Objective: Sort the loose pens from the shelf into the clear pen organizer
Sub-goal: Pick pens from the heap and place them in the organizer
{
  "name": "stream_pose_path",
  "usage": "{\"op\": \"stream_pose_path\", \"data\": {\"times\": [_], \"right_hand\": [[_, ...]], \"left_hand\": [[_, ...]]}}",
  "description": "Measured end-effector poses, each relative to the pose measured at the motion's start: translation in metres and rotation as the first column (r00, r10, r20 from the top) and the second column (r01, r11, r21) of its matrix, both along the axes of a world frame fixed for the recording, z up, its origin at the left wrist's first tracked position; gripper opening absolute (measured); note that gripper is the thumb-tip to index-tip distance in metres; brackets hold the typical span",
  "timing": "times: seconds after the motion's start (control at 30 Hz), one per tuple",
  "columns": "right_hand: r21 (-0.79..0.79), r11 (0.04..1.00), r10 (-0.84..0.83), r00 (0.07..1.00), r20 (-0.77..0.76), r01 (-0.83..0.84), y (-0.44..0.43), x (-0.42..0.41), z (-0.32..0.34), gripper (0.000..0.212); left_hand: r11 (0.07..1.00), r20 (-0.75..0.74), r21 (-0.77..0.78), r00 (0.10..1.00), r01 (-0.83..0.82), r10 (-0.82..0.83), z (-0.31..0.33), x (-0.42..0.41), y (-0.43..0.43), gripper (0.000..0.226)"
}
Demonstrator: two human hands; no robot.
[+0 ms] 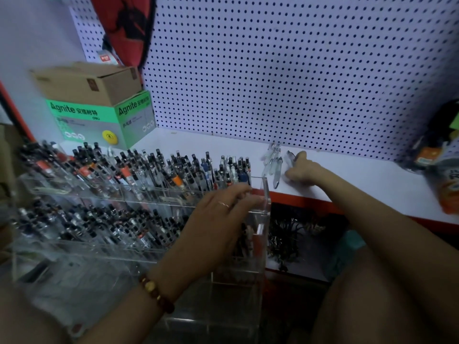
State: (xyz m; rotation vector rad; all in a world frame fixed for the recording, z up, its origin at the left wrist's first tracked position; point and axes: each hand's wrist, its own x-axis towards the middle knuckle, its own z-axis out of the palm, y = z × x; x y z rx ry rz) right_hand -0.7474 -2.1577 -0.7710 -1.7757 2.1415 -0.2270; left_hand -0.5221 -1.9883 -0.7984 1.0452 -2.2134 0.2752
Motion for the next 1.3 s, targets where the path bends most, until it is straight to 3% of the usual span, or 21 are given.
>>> {"op": "stream_pose_path", "data": {"times": [0.1, 0.23, 0.43, 0.53, 0.67, 0.8, 0.9, 1.03, 1.07, 1.13, 1.2, 1.3], "right_hand": [[0.023, 0.999, 0.026, 0.997, -0.073, -0.024, 0.003, 0.0, -0.002, 0.06], [-0.075, 0.995, 0.047, 0.965, -0.257, -0.068, 0.013, 0.005, -0.005, 0.062], [0.015, 1.0, -0.017, 1.0, 0.023, 0.017, -0.001, 0.005, -0.002, 0.075], [0.053, 0.998, -0.041, 0.998, -0.056, 0.044, -0.009, 0.008, -0.004, 0.07], [-0.004, 0.994, -0.112, 0.988, -0.109, 0.112, -0.01, 0.014, -0.009, 0.084], [-0.085, 0.991, -0.116, 0.982, -0.149, 0.104, -0.008, 0.003, -0.013, 0.062], [-0.063, 0.994, -0.1, 0.985, -0.138, 0.092, -0.008, -0.003, -0.013, 0.06], [0.009, 0.998, -0.058, 0.998, -0.027, 0.059, 0.007, -0.007, 0.013, 0.043], [-0.002, 0.999, -0.04, 0.995, 0.089, 0.04, 0.015, -0.005, 0.025, 0.04], [-0.09, 0.996, 0.048, 0.896, 0.441, -0.009, 0.037, 0.002, 0.051, 0.021], [-0.193, 0.974, 0.224, 0.686, 0.693, -0.123, 0.073, 0.021, 0.079, 0.014], [-0.323, 0.911, 0.408, 0.429, 0.806, -0.258, 0.123, 0.054, 0.105, 0.016]], "left_hand": [[1.0, -0.127, -0.01, 0.992, 0.007, -0.008, 0.014, 0.003, -0.006, 0.049], [0.998, -0.146, -0.052, 0.989, 0.025, -0.032, 0.02, 0.016, -0.007, 0.041], [0.992, -0.131, -0.086, 0.986, 0.092, -0.103, 0.028, 0.018, -0.007, 0.026], [0.99, -0.143, -0.064, 0.981, 0.126, -0.134, 0.033, 0.016, -0.01, 0.022], [0.989, -0.205, 0.013, 0.969, 0.145, -0.139, 0.044, 0.013, -0.013, 0.024], [0.982, -0.221, 0.107, 0.967, 0.155, -0.129, 0.055, 0.012, -0.02, 0.033], [0.98, -0.25, 0.126, 0.961, 0.157, -0.122, 0.063, 0.013, -0.028, 0.037], [0.973, -0.355, 0.133, 0.926, 0.187, -0.129, 0.073, 0.002, -0.033, 0.038], [0.969, -0.389, 0.14, 0.911, 0.203, -0.134, 0.076, -0.001, -0.032, 0.037], [0.957, -0.474, 0.156, 0.868, 0.244, -0.144, 0.081, -0.005, -0.025, 0.033], [0.949, -0.585, 0.15, 0.799, 0.279, -0.142, 0.089, -0.009, -0.015, 0.027], [0.934, -0.776, 0.126, 0.62, 0.334, -0.118, 0.102, -0.007, -0.007, 0.026]]}}
